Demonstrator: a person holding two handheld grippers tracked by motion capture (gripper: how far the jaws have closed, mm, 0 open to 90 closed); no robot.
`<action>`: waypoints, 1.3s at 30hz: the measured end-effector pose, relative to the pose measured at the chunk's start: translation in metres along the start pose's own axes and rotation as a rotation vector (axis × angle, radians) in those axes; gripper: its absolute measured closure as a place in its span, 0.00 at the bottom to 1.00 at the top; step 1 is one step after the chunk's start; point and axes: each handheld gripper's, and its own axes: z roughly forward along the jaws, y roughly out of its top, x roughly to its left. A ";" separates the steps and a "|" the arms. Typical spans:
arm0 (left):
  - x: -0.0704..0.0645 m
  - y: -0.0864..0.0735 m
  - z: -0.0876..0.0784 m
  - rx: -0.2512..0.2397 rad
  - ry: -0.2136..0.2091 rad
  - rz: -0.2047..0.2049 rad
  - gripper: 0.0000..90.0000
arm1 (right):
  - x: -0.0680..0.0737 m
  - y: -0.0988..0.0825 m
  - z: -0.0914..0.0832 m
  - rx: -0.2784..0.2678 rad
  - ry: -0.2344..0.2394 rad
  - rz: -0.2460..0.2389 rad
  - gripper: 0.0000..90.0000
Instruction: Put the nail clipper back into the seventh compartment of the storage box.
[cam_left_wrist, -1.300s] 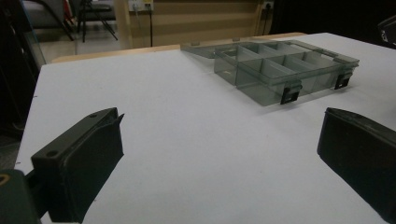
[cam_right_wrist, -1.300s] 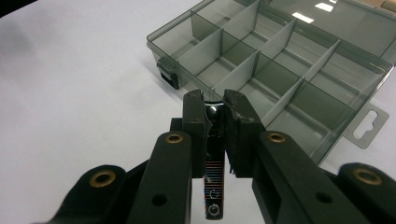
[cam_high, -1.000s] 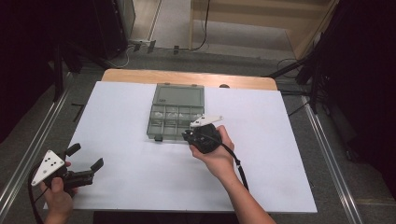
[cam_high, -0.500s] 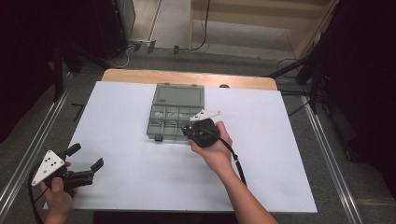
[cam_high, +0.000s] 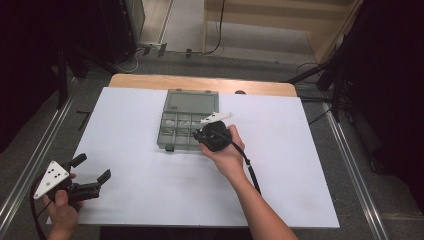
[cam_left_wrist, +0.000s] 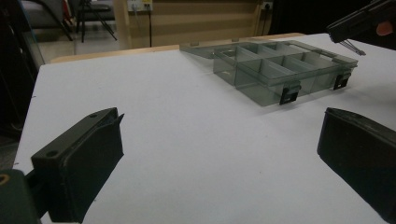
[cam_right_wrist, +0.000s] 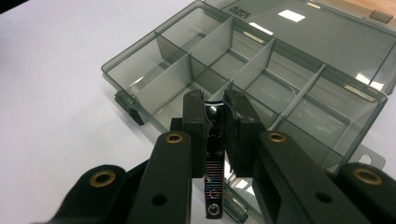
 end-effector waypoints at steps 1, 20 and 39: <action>0.000 0.000 0.000 -0.001 0.000 -0.001 0.00 | 0.000 0.001 0.001 0.003 0.002 0.001 0.91; 0.000 0.000 0.001 -0.001 -0.003 0.000 0.00 | -0.010 0.007 0.028 -0.011 0.012 0.040 0.90; 0.000 0.000 0.001 0.001 -0.004 0.001 0.00 | -0.013 0.000 0.043 0.035 -0.016 0.020 0.74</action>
